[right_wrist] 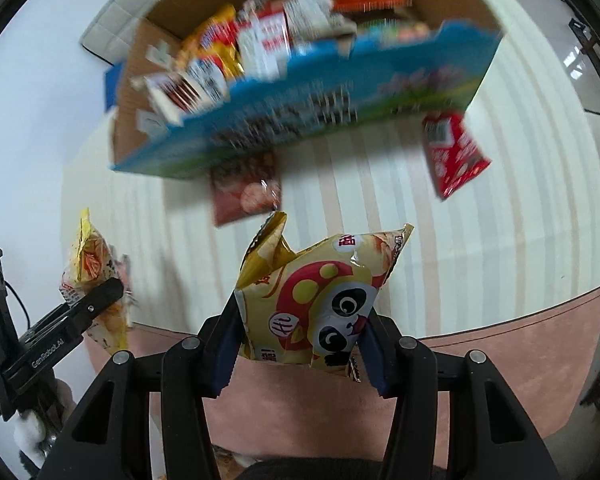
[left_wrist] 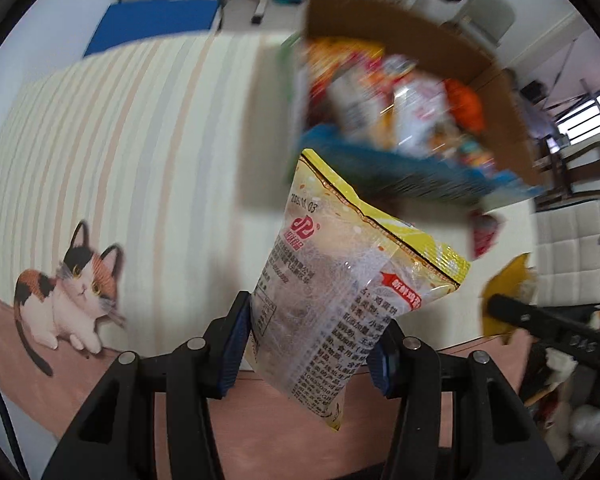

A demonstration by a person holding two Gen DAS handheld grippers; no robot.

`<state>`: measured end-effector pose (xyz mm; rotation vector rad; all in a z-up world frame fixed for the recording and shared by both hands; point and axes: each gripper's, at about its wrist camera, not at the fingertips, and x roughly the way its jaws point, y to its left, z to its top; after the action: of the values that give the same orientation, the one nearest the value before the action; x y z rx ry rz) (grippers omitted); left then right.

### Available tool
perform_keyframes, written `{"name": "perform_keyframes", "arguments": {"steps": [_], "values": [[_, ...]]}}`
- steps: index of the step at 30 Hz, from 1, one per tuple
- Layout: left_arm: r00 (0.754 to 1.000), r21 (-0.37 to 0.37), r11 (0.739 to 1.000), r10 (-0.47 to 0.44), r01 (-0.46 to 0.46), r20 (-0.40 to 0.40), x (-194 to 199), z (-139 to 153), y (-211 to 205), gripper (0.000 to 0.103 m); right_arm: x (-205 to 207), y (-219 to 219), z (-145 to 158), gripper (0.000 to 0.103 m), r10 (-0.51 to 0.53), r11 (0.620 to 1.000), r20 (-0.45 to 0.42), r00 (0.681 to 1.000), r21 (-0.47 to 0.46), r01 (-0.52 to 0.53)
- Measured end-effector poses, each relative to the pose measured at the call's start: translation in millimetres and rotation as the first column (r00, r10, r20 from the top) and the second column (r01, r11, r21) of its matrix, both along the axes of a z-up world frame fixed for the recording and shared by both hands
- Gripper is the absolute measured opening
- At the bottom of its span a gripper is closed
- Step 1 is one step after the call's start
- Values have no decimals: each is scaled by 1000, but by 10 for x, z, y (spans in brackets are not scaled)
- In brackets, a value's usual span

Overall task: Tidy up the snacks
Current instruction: 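Lower bread bag and panda bag into the box and open both tools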

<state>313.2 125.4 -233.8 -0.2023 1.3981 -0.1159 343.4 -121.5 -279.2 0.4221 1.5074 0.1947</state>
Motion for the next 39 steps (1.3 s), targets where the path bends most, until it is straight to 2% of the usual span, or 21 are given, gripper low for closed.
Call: {"name": "perform_keyframes", "arguments": {"steps": [4, 8, 11, 16, 20, 22, 26, 29, 31, 32, 33, 35, 39], "values": [[998, -52, 998, -27, 30, 56, 328, 250, -483, 49, 149, -218, 375, 55, -21, 999, 69, 997, 39, 19], [993, -34, 997, -59, 63, 105, 672, 487, -733, 49, 441, -380, 691, 55, -23, 999, 142, 990, 31, 19], [993, -29, 997, -72, 75, 94, 1011, 502, -896, 49, 750, -463, 773, 55, -25, 1000, 166, 986, 11, 23], [998, -72, 996, -60, 59, -5, 1544, 217, -1025, 49, 1256, -557, 612, 55, -18, 999, 154, 988, -24, 22], [994, -99, 995, -38, 28, -104, 1877, -80, -1113, 49, 1559, -599, 359, 55, -1, 998, 105, 994, -55, 7], [991, -95, 995, -41, 29, -128, 1951, -182, -1161, 49, 1641, -604, 245, 55, 4, 998, 83, 997, -58, 1], [984, -19, 999, -37, 34, -173, 2038, -391, -1251, 50, 1755, -597, 7, 56, 14, 999, 30, 999, -36, -13], [977, -23, 999, -47, 43, -206, 2049, -517, -1281, 51, 1783, -566, -146, 62, 32, 999, -17, 999, -27, -32], [970, -12, 998, -63, 62, -236, 2037, -599, -1324, 58, 1779, -555, -185, 79, 43, 998, -28, 999, -48, -44], [968, -9, 997, -72, 72, -242, 2028, -625, -1345, 73, 1766, -550, -199, 89, 51, 997, -34, 998, -57, -53], [968, -2, 997, -74, 75, -240, 2014, -632, -1361, 82, 1766, -552, -208, 90, 53, 997, -39, 998, -59, -56], [970, 0, 997, -76, 78, -232, 1995, -629, -1376, 86, 1761, -559, -229, 91, 54, 997, -45, 998, -56, -57], [976, -1, 997, -75, 76, -206, 1993, -592, -1393, 86, 1754, -568, -209, 93, 72, 992, -43, 997, -101, -76]]}}
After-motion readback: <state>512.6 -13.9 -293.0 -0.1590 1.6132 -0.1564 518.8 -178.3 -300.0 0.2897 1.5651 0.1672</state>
